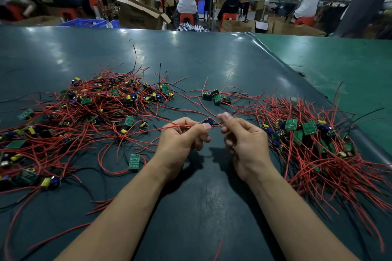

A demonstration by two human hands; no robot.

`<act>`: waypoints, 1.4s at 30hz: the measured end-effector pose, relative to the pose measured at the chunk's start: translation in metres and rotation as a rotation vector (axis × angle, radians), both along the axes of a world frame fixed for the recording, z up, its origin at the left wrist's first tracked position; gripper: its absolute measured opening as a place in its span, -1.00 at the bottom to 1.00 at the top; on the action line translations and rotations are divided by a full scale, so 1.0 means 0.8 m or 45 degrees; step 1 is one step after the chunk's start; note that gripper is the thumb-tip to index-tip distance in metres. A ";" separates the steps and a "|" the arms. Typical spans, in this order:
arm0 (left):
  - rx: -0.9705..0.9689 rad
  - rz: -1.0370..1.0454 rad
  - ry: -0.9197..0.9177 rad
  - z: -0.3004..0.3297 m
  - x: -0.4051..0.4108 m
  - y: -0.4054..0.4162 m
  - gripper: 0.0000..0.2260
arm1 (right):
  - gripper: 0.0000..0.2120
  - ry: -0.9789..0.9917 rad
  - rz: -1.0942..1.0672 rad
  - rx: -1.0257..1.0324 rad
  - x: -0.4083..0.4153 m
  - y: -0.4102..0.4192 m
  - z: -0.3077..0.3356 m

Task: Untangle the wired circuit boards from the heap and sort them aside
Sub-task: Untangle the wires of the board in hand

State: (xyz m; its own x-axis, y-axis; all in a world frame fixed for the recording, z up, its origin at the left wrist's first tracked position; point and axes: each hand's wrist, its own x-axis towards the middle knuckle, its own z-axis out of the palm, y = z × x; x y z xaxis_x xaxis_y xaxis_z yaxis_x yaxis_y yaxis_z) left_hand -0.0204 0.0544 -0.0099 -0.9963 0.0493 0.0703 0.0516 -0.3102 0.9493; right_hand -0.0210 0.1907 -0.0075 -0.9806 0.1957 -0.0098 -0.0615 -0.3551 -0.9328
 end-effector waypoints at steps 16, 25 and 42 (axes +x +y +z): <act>0.186 -0.007 0.091 0.003 -0.002 -0.005 -0.84 | -0.63 0.027 -0.345 -0.325 -0.013 0.019 0.007; 0.328 0.071 0.028 0.008 -0.002 -0.011 -0.78 | -0.79 -0.117 -0.479 -0.388 -0.011 0.020 0.003; 0.053 -0.398 -0.206 0.020 0.009 -0.025 -0.73 | -0.74 0.321 0.534 0.332 0.031 -0.018 0.004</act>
